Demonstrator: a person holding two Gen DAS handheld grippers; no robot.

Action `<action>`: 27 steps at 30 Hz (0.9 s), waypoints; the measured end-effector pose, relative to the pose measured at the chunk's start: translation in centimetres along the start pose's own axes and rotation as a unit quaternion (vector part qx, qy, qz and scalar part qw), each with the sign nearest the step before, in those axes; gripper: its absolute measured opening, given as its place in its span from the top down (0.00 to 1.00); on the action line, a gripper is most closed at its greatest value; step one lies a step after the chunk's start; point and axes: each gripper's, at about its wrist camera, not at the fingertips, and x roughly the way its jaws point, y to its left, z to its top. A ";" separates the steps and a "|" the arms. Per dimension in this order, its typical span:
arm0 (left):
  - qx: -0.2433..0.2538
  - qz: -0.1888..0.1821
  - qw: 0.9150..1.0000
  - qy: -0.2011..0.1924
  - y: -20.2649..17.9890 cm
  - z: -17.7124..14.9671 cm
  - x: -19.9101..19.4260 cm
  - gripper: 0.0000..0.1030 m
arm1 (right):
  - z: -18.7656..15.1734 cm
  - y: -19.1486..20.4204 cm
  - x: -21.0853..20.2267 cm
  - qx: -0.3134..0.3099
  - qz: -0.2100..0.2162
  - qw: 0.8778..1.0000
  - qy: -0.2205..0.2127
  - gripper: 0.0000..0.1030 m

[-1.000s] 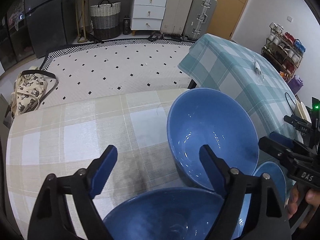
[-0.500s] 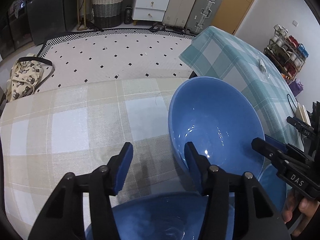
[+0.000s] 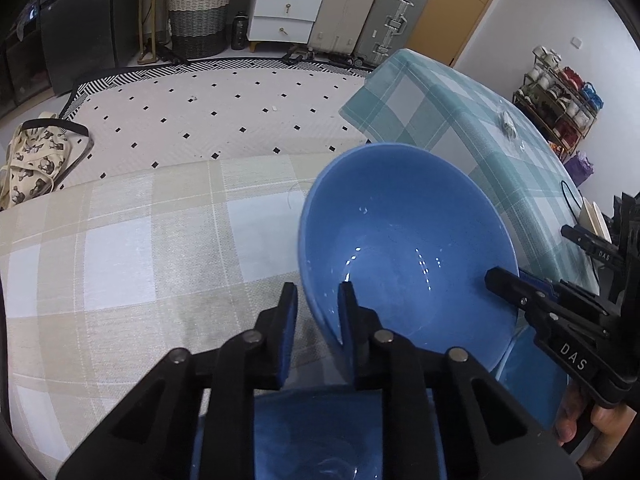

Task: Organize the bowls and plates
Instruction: 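Close the left gripper on the blue bowl rim while the right gripper also closes on it, then lift the blue bowl with both grippers, tilting it up off the table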

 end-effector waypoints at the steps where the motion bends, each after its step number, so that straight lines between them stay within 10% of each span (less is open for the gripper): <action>1: 0.004 0.002 1.000 0.000 -0.2 -0.1 0.0 0.88 | 0.0 0.1 -0.1 -0.001 -0.001 1.000 -0.001 0.85; 27: 0.034 0.016 0.998 -0.049 -2.1 0.7 -3.9 0.89 | 0.7 -0.2 -2.9 -0.005 -0.005 0.999 -0.050 0.86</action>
